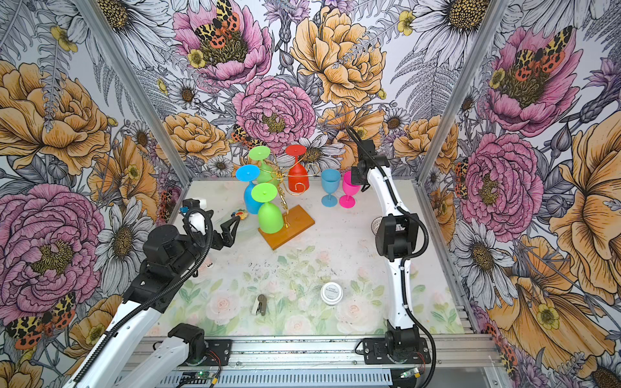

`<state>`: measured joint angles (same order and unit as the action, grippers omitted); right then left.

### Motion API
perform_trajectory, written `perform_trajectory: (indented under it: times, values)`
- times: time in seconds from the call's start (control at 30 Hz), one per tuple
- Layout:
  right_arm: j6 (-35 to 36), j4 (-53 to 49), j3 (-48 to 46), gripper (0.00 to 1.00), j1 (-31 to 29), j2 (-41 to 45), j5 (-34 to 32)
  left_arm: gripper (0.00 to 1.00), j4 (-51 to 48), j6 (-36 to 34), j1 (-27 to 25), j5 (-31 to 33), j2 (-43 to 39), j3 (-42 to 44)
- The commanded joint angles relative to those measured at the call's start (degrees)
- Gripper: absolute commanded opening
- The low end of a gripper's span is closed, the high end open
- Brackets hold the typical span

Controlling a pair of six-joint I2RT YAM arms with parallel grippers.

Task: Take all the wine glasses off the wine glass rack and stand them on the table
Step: 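Set the pink glass beside the blue glass while the left arm nears the rack, then raise the open right gripper while the left gripper approaches the green glass foot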

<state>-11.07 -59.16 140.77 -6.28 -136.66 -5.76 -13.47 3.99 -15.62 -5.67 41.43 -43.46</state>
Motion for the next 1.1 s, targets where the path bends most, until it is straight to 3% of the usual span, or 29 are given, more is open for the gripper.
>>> perform_trajectory:
  times: [0.0, 0.33, 0.87, 1.07]
  values:
    - [-0.9, 0.6, 2.0, 0.0, 0.3, -0.8, 0.5, 0.99, 0.8, -1.2, 0.5, -0.7, -0.6, 0.6]
    - [-0.9, 0.6, 2.2, 0.18, 0.2, -0.7, 0.8, 0.99, 0.9, -1.2, 0.5, -1.1, -0.5, 0.5]
    - [-0.1, 0.4, 4.0, 0.4, 0.2, 2.0, 2.2, 0.99, 1.0, -0.4, 0.6, -3.1, 1.2, -0.1]
    - [0.2, 0.4, 1.7, 0.56, 0.2, 7.4, 3.5, 0.99, 0.6, 1.2, 0.6, -2.9, 1.7, -1.1]
